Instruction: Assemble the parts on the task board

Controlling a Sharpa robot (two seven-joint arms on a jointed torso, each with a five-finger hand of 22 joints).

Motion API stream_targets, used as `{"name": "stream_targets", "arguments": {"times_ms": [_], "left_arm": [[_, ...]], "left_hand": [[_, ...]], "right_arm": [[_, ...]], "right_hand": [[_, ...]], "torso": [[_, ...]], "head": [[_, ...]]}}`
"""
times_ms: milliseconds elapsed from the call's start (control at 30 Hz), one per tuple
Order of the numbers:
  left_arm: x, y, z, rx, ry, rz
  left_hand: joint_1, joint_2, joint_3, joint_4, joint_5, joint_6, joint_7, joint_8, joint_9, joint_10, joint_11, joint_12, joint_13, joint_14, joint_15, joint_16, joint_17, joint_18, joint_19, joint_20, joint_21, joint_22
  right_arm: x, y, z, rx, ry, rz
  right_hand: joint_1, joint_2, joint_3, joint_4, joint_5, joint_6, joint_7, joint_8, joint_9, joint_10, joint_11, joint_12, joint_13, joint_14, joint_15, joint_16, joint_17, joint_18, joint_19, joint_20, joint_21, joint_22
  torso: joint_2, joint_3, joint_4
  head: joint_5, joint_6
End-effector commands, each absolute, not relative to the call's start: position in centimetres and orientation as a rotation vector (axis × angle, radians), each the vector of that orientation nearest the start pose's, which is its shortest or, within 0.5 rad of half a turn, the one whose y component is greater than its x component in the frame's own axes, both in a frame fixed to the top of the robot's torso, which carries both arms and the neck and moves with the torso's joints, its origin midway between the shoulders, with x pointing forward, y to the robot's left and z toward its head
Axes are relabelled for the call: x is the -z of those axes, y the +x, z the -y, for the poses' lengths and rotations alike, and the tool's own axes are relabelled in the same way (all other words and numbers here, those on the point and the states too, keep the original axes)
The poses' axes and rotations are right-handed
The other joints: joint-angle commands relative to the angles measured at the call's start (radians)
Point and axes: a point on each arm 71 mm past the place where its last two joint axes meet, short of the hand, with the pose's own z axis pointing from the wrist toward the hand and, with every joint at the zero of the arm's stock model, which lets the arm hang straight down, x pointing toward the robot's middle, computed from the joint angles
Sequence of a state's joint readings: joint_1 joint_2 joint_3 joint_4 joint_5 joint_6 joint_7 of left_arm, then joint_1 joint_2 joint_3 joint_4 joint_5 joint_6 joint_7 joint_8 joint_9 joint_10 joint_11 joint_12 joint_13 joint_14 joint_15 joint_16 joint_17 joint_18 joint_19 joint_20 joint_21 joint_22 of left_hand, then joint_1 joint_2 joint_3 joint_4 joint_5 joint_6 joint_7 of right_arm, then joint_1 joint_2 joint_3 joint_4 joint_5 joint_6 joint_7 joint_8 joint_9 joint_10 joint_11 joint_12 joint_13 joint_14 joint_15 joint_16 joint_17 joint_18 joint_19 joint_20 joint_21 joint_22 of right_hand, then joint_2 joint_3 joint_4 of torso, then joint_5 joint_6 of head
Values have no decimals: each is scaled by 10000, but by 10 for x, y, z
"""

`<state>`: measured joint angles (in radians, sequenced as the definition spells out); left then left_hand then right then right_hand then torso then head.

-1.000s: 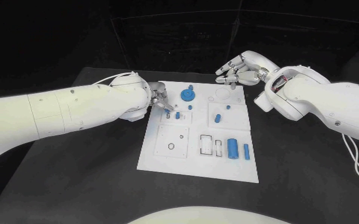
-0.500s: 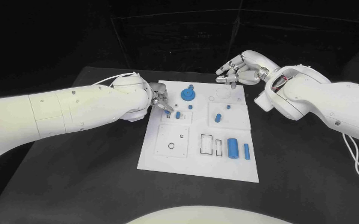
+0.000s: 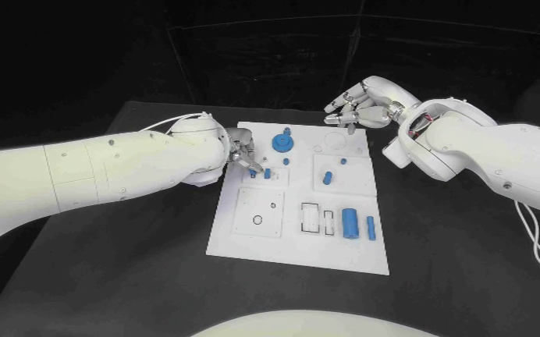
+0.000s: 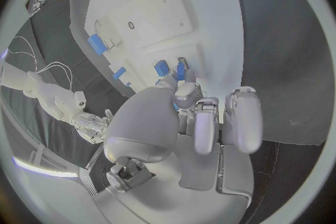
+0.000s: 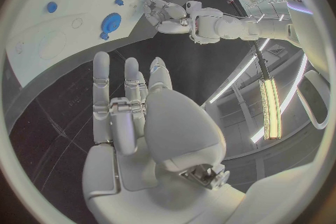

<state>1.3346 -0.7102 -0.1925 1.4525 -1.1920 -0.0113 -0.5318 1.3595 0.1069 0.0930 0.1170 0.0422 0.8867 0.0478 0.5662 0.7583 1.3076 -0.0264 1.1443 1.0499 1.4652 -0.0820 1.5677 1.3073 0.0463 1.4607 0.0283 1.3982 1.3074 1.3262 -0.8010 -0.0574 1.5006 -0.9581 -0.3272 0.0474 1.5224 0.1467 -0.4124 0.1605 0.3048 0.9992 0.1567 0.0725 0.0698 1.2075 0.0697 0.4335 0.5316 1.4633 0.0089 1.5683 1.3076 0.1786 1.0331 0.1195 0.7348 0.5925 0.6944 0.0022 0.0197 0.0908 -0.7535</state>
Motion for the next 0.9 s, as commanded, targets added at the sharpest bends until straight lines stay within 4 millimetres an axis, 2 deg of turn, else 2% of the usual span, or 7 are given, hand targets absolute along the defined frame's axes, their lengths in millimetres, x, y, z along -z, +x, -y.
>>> {"name": "stream_targets", "arguments": {"times_ms": [33, 767, 900], "left_arm": [[209, 498, -179, 2928, -284, -21542], [215, 494, -182, 2574, -117, -21947], [215, 494, -183, 2542, -121, -21964]], "left_hand": [[61, 25, 381, -298, 45, 97, -97, 27, 140, 29, -53, -47, -4, 1056, -46, 31, 2635, 80, 26, -60, 50, 373], [70, 20, 412, -315, 46, 110, -114, 39, 148, 93, -64, 35, 91, 1056, -51, 31, 2635, 81, 27, -64, 48, 373], [70, 20, 412, -315, 46, 110, -114, 39, 148, 93, -64, 35, 91, 1056, -51, 31, 2635, 81, 27, -64, 48, 373]], "right_arm": [[128, 507, 183, -10027, 1601, -16234], [128, 507, 185, -9993, 1620, -16230], [128, 507, 185, -9993, 1619, -16233]], "right_hand": [[11, 69, 4, 37, -34, -92, 7, 15, 12, 17, 24, 39, 8, 1075, 54, 24, 2632, 28, 91, 7, -50, 12], [11, 69, 4, 37, -34, -92, 7, 15, 12, 17, 24, 39, 8, 1075, 54, 24, 2632, 28, 91, 7, -50, 12], [11, 69, 4, 37, -34, -92, 7, 15, 12, 17, 24, 39, 8, 1075, 54, 24, 2632, 28, 91, 7, -50, 12]], "torso": [[7, 2, 5], [10, -2, -4], [5, -1, -12]], "head": [[11, -1], [9, -38], [56, -42]]}}
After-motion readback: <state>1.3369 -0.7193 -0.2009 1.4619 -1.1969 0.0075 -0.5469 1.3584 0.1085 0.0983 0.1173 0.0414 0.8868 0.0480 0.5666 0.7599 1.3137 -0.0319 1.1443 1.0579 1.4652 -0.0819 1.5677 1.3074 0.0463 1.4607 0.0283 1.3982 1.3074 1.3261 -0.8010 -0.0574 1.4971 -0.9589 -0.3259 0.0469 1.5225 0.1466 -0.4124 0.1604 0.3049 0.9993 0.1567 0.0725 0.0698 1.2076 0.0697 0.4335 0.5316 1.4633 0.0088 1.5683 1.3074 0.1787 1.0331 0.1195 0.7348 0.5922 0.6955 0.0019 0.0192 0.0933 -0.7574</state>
